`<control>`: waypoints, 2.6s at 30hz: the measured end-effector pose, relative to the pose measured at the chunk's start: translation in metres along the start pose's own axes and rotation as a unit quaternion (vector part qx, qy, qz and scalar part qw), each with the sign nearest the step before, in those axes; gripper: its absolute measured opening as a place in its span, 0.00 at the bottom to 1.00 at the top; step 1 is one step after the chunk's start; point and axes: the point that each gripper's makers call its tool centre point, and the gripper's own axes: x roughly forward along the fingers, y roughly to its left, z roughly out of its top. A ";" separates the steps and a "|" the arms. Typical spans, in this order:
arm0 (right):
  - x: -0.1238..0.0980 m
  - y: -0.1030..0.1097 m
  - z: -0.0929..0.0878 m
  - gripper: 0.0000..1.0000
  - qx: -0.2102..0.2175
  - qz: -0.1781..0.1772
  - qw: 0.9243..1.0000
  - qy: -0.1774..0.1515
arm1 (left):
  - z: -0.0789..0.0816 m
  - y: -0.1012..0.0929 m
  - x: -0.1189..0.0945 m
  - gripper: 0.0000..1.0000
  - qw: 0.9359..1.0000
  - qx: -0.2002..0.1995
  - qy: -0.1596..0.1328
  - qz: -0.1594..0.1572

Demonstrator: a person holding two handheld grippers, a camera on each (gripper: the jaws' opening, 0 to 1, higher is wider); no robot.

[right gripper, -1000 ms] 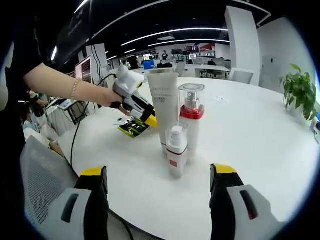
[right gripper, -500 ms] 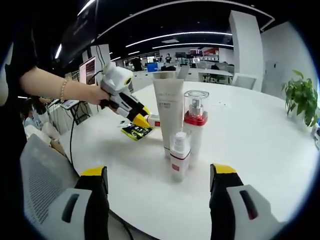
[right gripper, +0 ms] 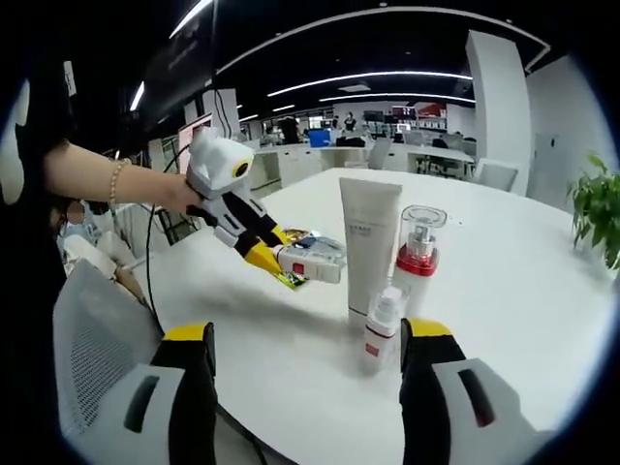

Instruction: Arrange the skincare products in the storage area until every visible bottle or jar stands upright without overlapping.

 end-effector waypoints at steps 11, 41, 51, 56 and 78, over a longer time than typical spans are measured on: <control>0.013 0.023 0.021 0.62 -0.047 0.061 0.997 -0.006 | 0.006 -0.059 -0.026 0.25 0.999 0.030 0.003 -0.046; 0.019 0.115 -0.022 0.22 -0.250 0.280 0.918 0.132 | 0.017 -0.148 -0.051 0.25 0.985 0.094 0.061 -0.135; 0.007 0.110 -0.004 0.21 -0.125 0.285 0.948 0.075 | 0.048 -0.139 -0.061 0.29 0.990 -0.006 -0.060 -0.128; 0.002 0.100 0.002 0.21 -0.049 0.272 0.960 0.037 | 0.060 -0.131 -0.067 0.35 0.981 -0.084 -0.132 -0.117; -0.017 0.099 0.064 0.21 0.252 0.274 0.917 -0.143 | 0.119 -0.122 -0.094 0.19 0.875 -0.306 -0.352 -0.130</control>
